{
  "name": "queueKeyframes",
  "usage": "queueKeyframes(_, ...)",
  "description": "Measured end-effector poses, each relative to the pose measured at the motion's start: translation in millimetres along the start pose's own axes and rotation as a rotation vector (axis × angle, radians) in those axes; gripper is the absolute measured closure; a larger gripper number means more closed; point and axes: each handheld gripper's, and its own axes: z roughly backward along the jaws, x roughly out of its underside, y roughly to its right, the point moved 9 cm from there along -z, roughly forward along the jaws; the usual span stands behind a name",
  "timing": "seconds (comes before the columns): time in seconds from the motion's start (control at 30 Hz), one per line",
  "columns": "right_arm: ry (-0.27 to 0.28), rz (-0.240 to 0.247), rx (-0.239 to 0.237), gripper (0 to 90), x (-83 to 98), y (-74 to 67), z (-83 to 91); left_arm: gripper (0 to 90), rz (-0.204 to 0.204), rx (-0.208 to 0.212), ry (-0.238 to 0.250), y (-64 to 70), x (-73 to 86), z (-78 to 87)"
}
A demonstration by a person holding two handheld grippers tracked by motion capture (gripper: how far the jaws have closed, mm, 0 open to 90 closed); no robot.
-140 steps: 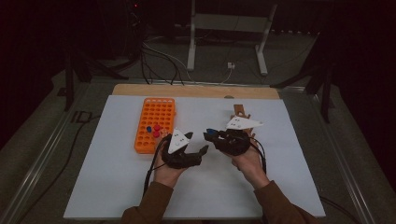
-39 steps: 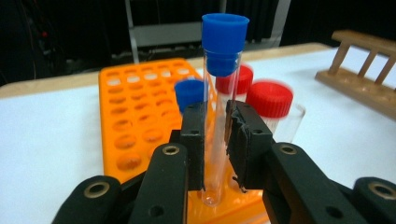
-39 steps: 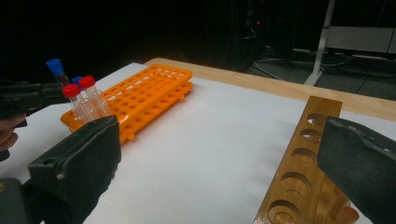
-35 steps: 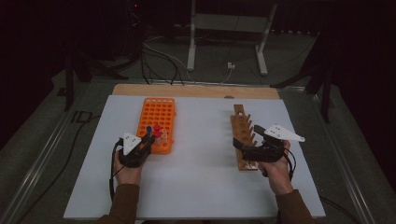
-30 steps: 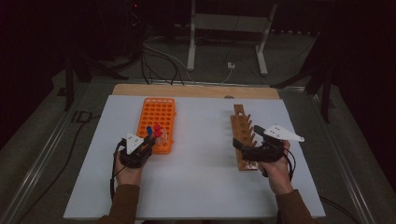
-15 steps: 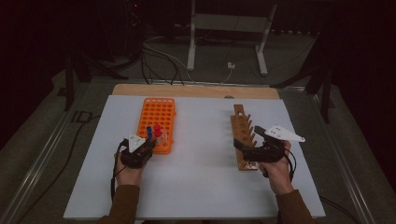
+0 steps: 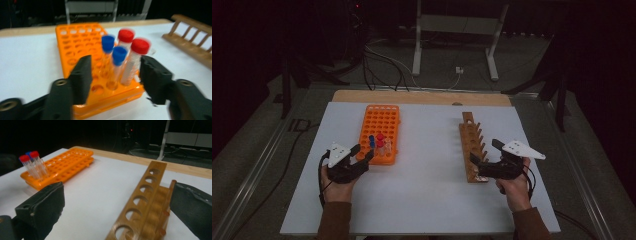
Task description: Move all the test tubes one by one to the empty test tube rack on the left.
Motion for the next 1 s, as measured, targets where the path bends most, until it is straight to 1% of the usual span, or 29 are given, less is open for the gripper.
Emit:
queueKeyframes(0.13, 0.006, 0.002, 0.007, 0.1, 10.6, 3.3, 4.4, 31.4, 0.007, 0.017, 0.049, 0.2, -7.7, 14.6)
queueKeyframes(0.2, 0.015, 0.006, 0.014, 0.1, 13.9, 5.8, 7.4, 25.0, 0.009, 0.010, 0.065, -1.0, -10.3, 20.0)
queueKeyframes(0.23, 0.021, 0.007, 0.013, 0.1, 14.8, 6.5, 9.0, 21.9, 0.001, -0.007, 0.067, -2.8, -10.8, 21.8)
queueKeyframes(0.27, 0.027, 0.012, 0.015, 0.1, 15.3, 7.5, 10.9, 18.5, 0.004, -0.022, 0.069, -4.6, -11.0, 23.4)
queueKeyframes(0.3, 0.034, 0.019, 0.019, 0.1, 15.7, 8.4, 12.8, 16.6, 0.005, -0.025, 0.071, -6.0, -10.9, 24.9)
queueKeyframes(0.37, 0.044, 0.032, 0.022, 0.1, 17.3, 10.3, 16.3, 15.5, 0.009, -0.032, 0.070, -8.1, -10.3, 27.2)
queueKeyframes(0.43, 0.047, 0.029, 0.022, 0.1, 19.7, 13.1, 18.9, 10.6, 0.013, -0.031, 0.065, -9.2, -10.1, 29.4)
queueKeyframes(0.5, 0.054, 0.021, 0.031, 0.1, 21.7, 17.2, 21.3, 8.4, 0.026, -0.020, 0.069, -8.7, -11.5, 32.2)
queueKeyframes(0.57, 0.057, 0.008, 0.038, 0.1, 23.1, 21.3, 23.5, 4.4, 0.021, -0.019, 0.063, -8.5, -11.8, 34.0)
queueKeyframes(0.7, 0.072, 0.004, 0.043, 0.1, 22.9, 25.9, 28.4, 1.1, 0.012, -0.021, 0.067, -10.3, -10.6, 36.7)
queueKeyframes(0.87, 0.087, 0.004, 0.042, 0.1, 22.6, 29.5, 32.3, 0.6, 0.005, -0.037, 0.094, -14.6, -11.3, 41.1)
queueKeyframes(1.0, 0.076, 0.005, 0.046, 0.1, 25.6, 30.2, 31.1, 0.6, 0.000, -0.038, 0.098, -15.0, -8.7, 40.0)
